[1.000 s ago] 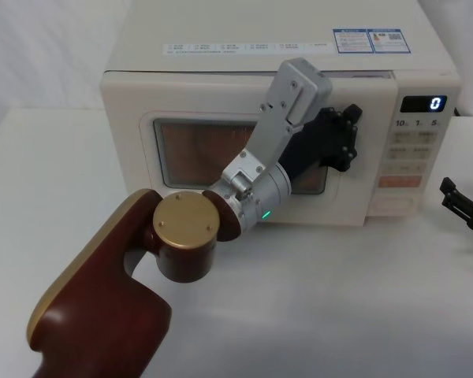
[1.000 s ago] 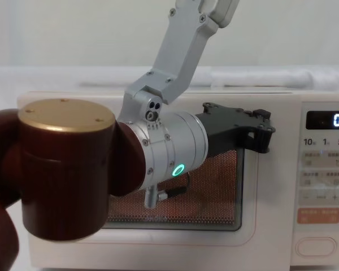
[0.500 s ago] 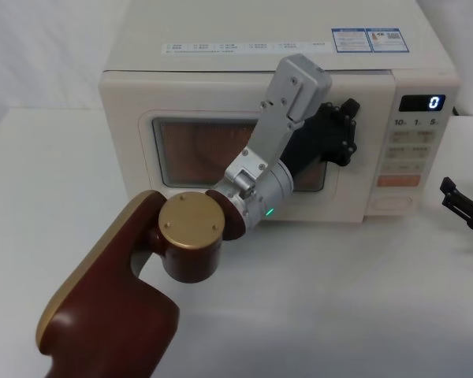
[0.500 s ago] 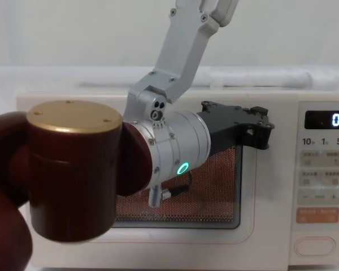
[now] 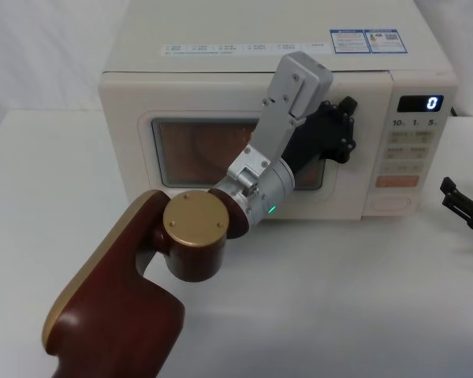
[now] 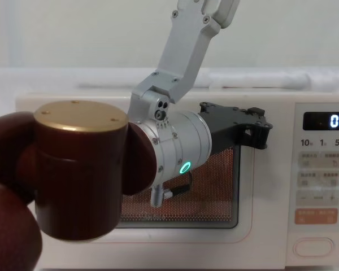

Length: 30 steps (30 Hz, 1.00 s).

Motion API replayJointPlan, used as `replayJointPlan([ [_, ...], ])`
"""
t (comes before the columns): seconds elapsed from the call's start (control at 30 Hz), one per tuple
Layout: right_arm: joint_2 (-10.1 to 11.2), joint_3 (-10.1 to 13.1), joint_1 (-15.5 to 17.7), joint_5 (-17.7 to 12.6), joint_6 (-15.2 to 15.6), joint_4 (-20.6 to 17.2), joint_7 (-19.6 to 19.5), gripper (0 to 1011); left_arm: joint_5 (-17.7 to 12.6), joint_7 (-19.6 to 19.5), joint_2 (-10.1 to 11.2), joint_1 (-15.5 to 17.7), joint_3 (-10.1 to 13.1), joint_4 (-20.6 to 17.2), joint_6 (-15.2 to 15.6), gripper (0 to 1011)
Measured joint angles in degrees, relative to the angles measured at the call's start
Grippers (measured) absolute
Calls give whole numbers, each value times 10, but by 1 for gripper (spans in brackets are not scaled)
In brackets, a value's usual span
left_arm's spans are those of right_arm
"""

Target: Press the button to open the microwave door with one hand; close the microwave door with the other hand.

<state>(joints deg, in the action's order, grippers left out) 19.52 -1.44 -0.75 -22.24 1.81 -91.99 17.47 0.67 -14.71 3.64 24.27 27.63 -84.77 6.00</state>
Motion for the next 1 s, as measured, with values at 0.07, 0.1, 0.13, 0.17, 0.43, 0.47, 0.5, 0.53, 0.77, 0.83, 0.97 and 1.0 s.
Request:
replayJointPlan([
  [0.07,0,0,0,0,0,0,0,1002,-1,1,-2,0,-1,1,1,0],
  [0.1,0,0,0,0,0,0,0,1002,-1,1,-3,0,-1,2,1,0],
  [0.13,0,0,0,0,0,0,0,1002,-1,1,-3,0,-2,2,1,0],
  [0.17,0,0,0,0,0,0,0,1002,-2,1,-4,0,-3,3,1,0],
  [0.43,0,0,0,0,0,0,0,1002,-5,4,-10,1,-7,11,3,0],
  [0.47,0,0,0,0,0,0,0,1002,-6,4,-10,2,-7,12,3,0],
  [0.5,0,0,0,0,0,0,0,1002,-6,5,-11,2,-7,13,3,0],
  [0.53,0,0,0,0,0,0,0,1002,-7,5,-12,2,-8,14,3,0],
  [0.77,0,0,0,0,0,0,0,1002,20,-24,-9,-10,-9,-6,-14,0],
  [0.83,0,0,0,0,0,0,0,1002,31,-35,-3,-19,-6,-23,-18,0],
  [0.97,0,0,0,0,0,0,0,1002,43,-42,11,-38,-3,-51,-20,0],
  [1.0,0,0,0,0,0,0,0,1002,44,-42,15,-43,-3,-57,-19,0],
])
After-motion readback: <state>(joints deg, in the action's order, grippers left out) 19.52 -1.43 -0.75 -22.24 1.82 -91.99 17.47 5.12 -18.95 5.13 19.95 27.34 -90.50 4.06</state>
